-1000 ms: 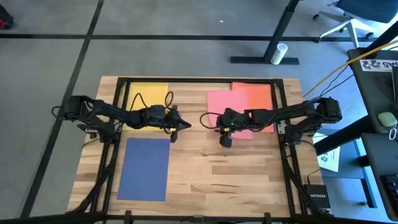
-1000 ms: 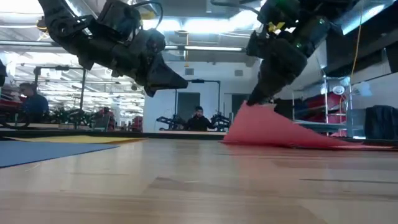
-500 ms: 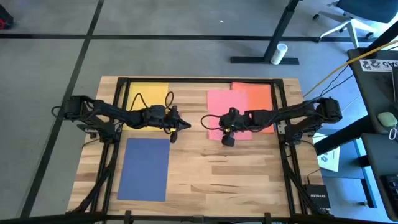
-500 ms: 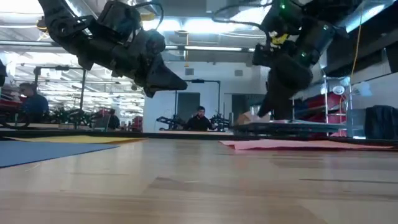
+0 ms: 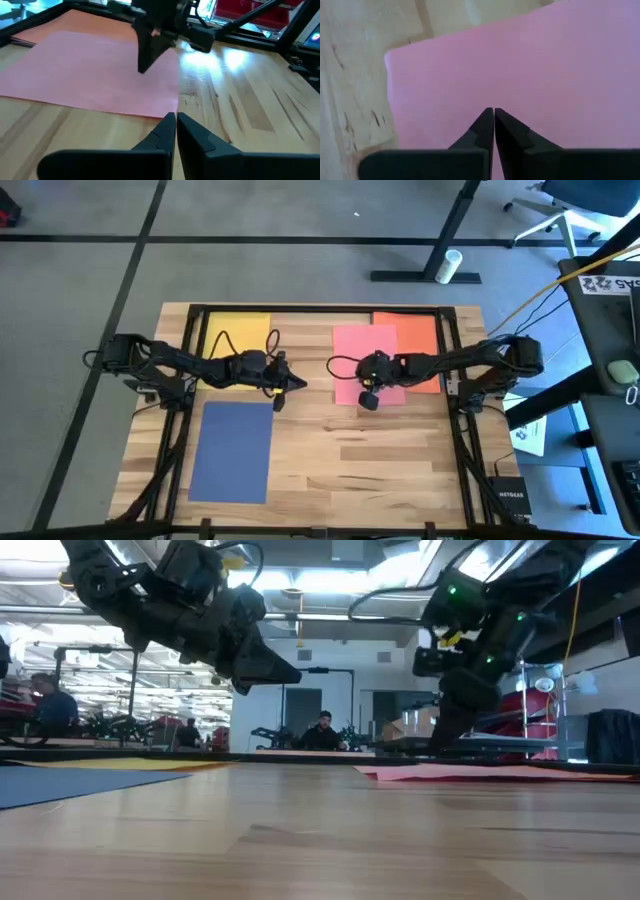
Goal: Organize paper
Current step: Move the pink paper to the top center of the table
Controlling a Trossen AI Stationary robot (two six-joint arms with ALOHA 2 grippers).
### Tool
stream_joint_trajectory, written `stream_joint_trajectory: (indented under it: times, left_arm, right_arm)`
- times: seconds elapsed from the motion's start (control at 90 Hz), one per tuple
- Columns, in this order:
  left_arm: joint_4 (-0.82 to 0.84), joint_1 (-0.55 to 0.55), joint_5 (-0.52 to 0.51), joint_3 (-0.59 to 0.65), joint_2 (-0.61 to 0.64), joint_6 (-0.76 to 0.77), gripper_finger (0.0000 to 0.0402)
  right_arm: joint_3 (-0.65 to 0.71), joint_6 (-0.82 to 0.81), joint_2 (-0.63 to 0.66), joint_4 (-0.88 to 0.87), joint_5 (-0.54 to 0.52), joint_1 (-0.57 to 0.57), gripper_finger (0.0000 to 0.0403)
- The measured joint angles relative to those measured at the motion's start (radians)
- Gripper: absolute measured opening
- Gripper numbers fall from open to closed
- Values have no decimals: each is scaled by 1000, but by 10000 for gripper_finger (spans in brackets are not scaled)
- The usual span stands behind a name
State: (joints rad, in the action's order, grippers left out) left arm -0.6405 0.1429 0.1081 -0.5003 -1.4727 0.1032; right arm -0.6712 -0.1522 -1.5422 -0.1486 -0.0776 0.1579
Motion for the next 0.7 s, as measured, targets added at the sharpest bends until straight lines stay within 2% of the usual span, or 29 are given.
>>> stream_joint_trajectory:
  times: [0.289,0.622,0.7]
  left_arm:
    - [2,0,0,0,0,-2,0]
    - [4,0,-1,0,0,-2,0]
    - [6,3,-43,-3,0,-5,0]
  right_arm:
    - [-56,2,-175,120,26,26,0]
    - [-240,110,-236,84,89,88,0]
    - [-289,155,-232,55,89,87,0]
